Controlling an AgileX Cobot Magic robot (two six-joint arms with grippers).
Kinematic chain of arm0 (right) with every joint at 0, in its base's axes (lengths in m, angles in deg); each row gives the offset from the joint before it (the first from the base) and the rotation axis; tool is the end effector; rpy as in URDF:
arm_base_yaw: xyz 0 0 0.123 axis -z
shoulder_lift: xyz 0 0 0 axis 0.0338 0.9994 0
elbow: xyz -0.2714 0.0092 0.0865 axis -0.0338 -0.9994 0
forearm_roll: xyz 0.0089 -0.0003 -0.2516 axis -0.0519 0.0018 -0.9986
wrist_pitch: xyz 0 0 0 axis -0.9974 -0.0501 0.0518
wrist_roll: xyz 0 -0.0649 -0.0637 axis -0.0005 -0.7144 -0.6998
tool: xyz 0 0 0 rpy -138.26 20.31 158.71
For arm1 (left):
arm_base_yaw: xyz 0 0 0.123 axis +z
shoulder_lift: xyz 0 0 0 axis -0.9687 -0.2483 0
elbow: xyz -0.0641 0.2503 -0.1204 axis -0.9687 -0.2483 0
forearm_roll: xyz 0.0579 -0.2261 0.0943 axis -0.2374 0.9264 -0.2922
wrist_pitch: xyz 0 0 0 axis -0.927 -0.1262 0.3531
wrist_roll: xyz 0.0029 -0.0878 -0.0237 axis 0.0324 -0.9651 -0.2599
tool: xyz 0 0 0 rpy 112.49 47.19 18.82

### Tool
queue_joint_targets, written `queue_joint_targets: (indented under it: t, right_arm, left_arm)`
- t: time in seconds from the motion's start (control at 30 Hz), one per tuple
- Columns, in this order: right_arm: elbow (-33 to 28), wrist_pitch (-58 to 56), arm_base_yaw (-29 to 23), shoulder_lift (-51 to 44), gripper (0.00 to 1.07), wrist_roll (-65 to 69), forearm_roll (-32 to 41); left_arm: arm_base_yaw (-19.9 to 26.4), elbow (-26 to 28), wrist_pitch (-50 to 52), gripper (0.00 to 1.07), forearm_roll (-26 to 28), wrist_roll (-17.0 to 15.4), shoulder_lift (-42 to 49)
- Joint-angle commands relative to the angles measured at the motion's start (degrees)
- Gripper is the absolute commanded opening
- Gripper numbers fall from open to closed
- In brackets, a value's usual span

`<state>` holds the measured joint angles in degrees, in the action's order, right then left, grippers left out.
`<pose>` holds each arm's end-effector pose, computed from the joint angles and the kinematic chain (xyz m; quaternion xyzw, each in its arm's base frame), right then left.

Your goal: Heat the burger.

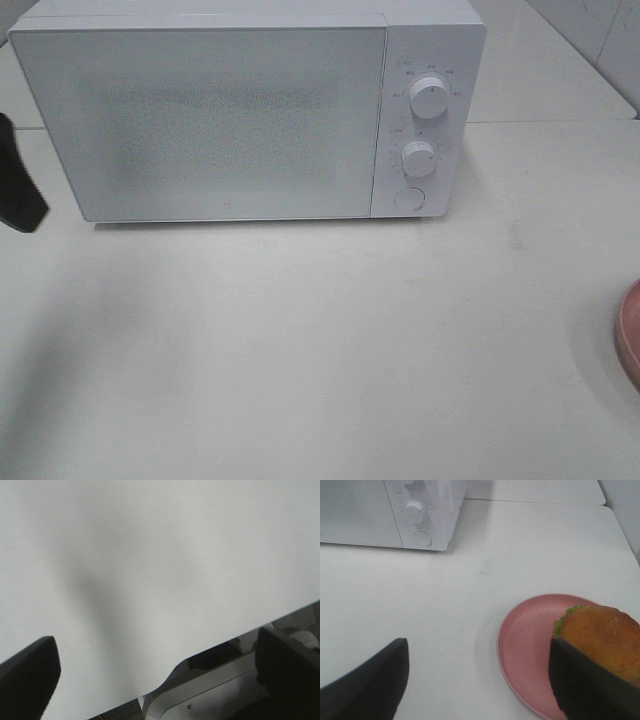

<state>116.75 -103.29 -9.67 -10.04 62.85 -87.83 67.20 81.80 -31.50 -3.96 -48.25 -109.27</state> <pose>-0.0026 -0.0039 0.2821 -0.0118 0.8370 0.0429 0.5455 0.2380 -0.0608 0.2981 0.1438 0.9715 -0.1413 0.1245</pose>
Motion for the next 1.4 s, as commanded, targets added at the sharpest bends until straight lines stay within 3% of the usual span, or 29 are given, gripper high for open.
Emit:
queue_joint_targets:
  t: [0.03,0.2,0.37,0.57,0.6,0.73,0.8,0.9,1.03,1.4]
  right_arm:
    - [-0.1,0.3,0.4,-1.7,0.75,-0.4,-0.1]
    - [-0.1,0.3,0.4,-1.7,0.75,-0.4,-0.1]
    - [-0.1,0.3,0.4,-1.7,0.75,-0.4,-0.1]
    - [-0.1,0.3,0.4,-1.7,0.75,-0.4,-0.1]
    - [-0.1,0.3,0.4,-1.7,0.75,-0.4,-0.1]
    - [-0.1,0.3,0.4,-1.7,0.75,-0.4,-0.1]
    - [-0.1,0.3,0.4,-1.7,0.75,-0.4,-0.1]
    - [-0.1,0.3,0.4,-1.7,0.75,-0.4,-0.1]
    - [-0.1,0.3,0.4,-1.7,0.75,-0.4,-0.1]
    - [-0.1,0.3,0.4,-1.7,0.75,-0.4,-0.1]
  left_arm:
    - [7.2,-0.2,-2.3,0.99,-1.3,-3.0,5.0]
    - [10.9,-0.2,-3.6,0.99,-2.3,-4.1,10.9]
    - [11.0,-2.3,-3.7,0.99,-4.9,-5.7,15.6]
    - [11.0,-11.5,-2.5,0.99,-9.3,-7.9,24.5]
    - [11.0,-15.0,-1.4,0.99,-10.4,-8.7,27.5]
    - [11.0,-19.5,0.0,0.99,-12.0,-9.7,32.7]
    - [11.0,-24.7,1.8,0.99,-12.4,-9.9,38.6]
    - [11.0,-25.7,2.2,0.99,-12.5,-9.9,40.0]
    - [11.0,-31.1,4.2,0.99,-12.4,-9.9,46.7]
    - [11.0,-31.2,4.4,0.99,-12.7,-10.1,65.8]
